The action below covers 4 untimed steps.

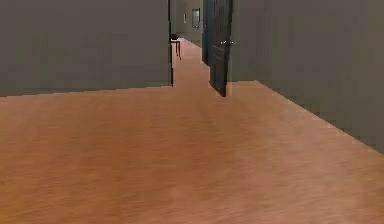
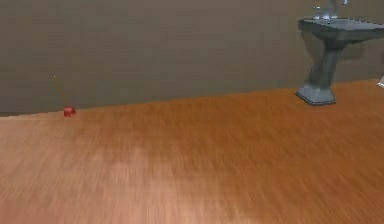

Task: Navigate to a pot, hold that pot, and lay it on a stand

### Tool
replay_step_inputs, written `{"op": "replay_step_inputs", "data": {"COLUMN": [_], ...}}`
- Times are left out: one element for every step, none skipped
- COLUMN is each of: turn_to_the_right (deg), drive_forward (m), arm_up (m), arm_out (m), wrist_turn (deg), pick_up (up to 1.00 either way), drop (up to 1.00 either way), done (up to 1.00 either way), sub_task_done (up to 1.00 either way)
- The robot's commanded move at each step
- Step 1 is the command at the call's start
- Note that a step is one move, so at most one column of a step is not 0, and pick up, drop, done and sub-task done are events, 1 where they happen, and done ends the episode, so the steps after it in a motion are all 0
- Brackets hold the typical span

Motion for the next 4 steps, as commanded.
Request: {"op": "replay_step_inputs", "data": {"turn_to_the_right": [0.0,0.0,0.0,-6.0], "drive_forward": [1.00,1.00,1.00,0.00], "arm_up": [0.00,0.00,0.00,0.00], "arm_out": [0.00,0.00,0.00,0.00], "wrist_turn": [0.0,0.0,0.0,0.0], "pick_up": [0.00,0.00,0.00,0.00], "drop": [0.00,0.00,0.00,0.00], "done": [0.00,0.00,0.00,0.00], "sub_task_done": [0.00,0.00,0.00,0.00]}}
